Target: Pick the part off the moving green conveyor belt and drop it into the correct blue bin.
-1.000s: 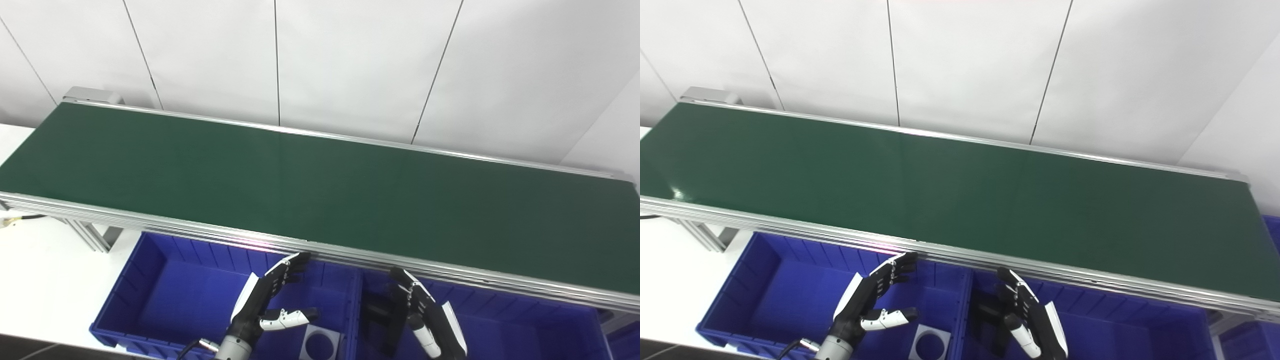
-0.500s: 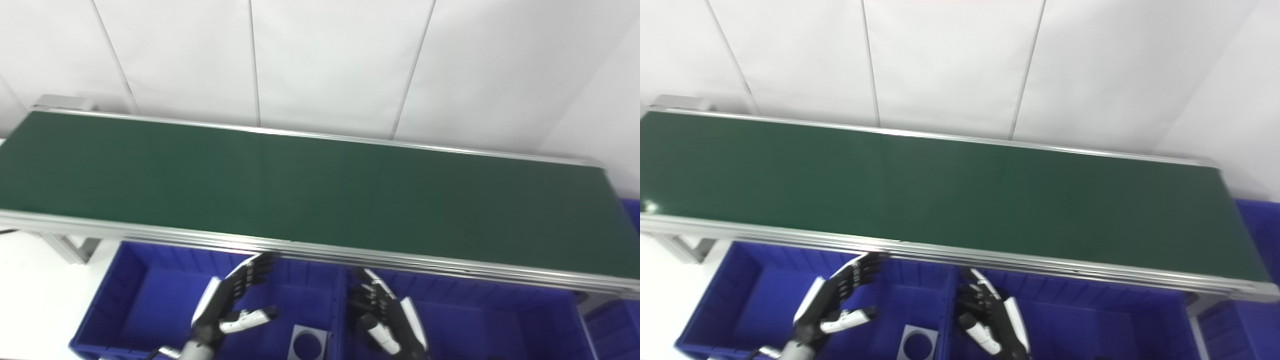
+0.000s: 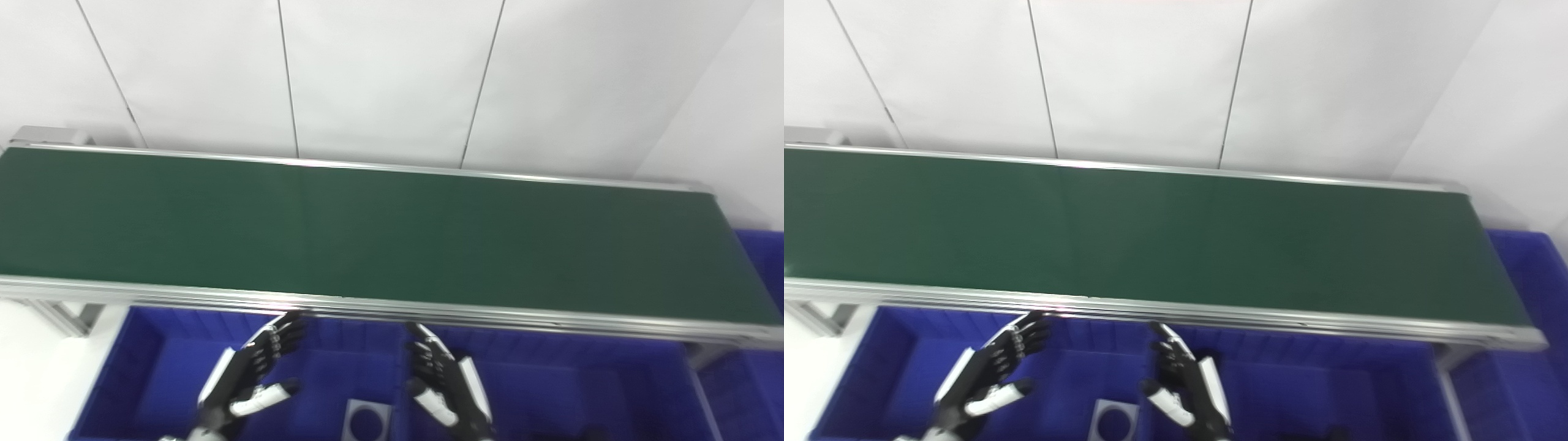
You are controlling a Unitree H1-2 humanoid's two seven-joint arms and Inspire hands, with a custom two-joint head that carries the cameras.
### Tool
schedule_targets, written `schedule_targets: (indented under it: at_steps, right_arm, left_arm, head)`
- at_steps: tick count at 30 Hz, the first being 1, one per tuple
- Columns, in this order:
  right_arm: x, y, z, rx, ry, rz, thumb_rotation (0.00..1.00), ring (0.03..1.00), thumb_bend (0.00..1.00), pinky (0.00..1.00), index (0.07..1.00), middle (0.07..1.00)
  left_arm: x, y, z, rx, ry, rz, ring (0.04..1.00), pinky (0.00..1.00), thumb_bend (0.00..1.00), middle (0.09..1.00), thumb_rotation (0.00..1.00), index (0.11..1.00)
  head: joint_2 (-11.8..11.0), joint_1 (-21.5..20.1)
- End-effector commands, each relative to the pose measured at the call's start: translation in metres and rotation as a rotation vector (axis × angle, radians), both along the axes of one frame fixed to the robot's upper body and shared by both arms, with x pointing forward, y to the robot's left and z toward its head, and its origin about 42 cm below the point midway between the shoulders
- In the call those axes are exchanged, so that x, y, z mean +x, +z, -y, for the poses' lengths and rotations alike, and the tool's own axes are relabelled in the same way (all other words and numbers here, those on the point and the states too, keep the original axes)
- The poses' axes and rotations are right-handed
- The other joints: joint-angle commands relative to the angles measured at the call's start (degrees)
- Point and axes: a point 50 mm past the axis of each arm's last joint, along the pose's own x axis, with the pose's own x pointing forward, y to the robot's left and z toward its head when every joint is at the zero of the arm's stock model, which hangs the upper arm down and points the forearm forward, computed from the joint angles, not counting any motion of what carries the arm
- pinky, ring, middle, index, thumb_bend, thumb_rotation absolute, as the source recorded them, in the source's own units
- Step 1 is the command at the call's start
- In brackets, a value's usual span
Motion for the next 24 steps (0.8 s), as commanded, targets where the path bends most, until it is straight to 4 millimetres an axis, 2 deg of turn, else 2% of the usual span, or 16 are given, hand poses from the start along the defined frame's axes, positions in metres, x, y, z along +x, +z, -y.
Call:
schedule_targets:
  at_steps: [1, 11, 17, 19, 20, 21, 22, 23, 24]
  right_arm:
    - [0.007, 0.01, -0.005, 0.032, 0.007, 0.059, 0.91, 0.839, 0.87, 0.79, 0.891, 0.914]
    - [0.006, 0.009, 0.001, 0.016, 0.002, 0.061, 0.92, 0.838, 0.88, 0.77, 0.887, 0.913]
    - [0.005, 0.009, 0.001, 0.015, 0.011, 0.06, 0.92, 0.838, 0.87, 0.78, 0.89, 0.913]
    - [0.004, 0.009, 0.004, 0.013, 0.014, 0.061, 0.92, 0.84, 0.87, 0.78, 0.895, 0.917]
    - [0.004, 0.009, 0.006, 0.016, 0.014, 0.061, 0.91, 0.839, 0.87, 0.79, 0.898, 0.918]
    - [0.004, 0.01, 0.007, 0.017, 0.014, 0.06, 0.91, 0.838, 0.87, 0.79, 0.899, 0.919]
    - [0.003, 0.01, 0.011, 0.017, 0.012, 0.061, 0.91, 0.838, 0.87, 0.79, 0.899, 0.919]
    - [0.003, 0.011, 0.014, 0.017, 0.01, 0.062, 0.9, 0.836, 0.86, 0.79, 0.899, 0.92]
    - [0.002, 0.011, 0.019, 0.019, 0.01, 0.061, 0.9, 0.838, 0.86, 0.8, 0.902, 0.922]
  left_arm:
    - [0.001, 0.007, 0.006, -0.007, -0.019, 0.05, 0.857, 0.85, 0.89, 0.863, 0.51, 0.87]
    - [-0.005, 0.012, 0.032, 0.018, -0.074, 0.073, 0.91, 0.88, 0.86, 0.928, 0.62, 0.897]
    - [-0.008, 0.014, 0.042, -0.005, -0.094, 0.079, 0.938, 0.91, 0.85, 0.95, 0.62, 0.911]
    - [-0.01, 0.014, 0.044, -0.016, -0.097, 0.077, 0.94, 0.92, 0.84, 0.951, 0.61, 0.911]
    - [-0.01, 0.014, 0.046, -0.018, -0.096, 0.078, 0.942, 0.92, 0.84, 0.953, 0.6, 0.913]
    - [-0.01, 0.014, 0.048, -0.018, -0.094, 0.078, 0.943, 0.92, 0.84, 0.953, 0.6, 0.914]
    - [-0.011, 0.015, 0.051, -0.015, -0.089, 0.08, 0.943, 0.91, 0.83, 0.953, 0.6, 0.915]
    - [-0.011, 0.015, 0.053, -0.013, -0.085, 0.081, 0.941, 0.91, 0.83, 0.952, 0.59, 0.913]
    - [-0.012, 0.015, 0.057, -0.004, -0.08, 0.083, 0.938, 0.91, 0.82, 0.95, 0.6, 0.912]
  head:
    - [-0.17, 0.25]
    - [-0.57, 0.18]
    - [-0.17, 0.82]
    - [0.29, 2.21]
    - [0.85, 4.54]
    - [0.85, 4.54]
    - [1.73, 8.26]
    - [1.73, 8.26]
    - [2.44, 11.32]
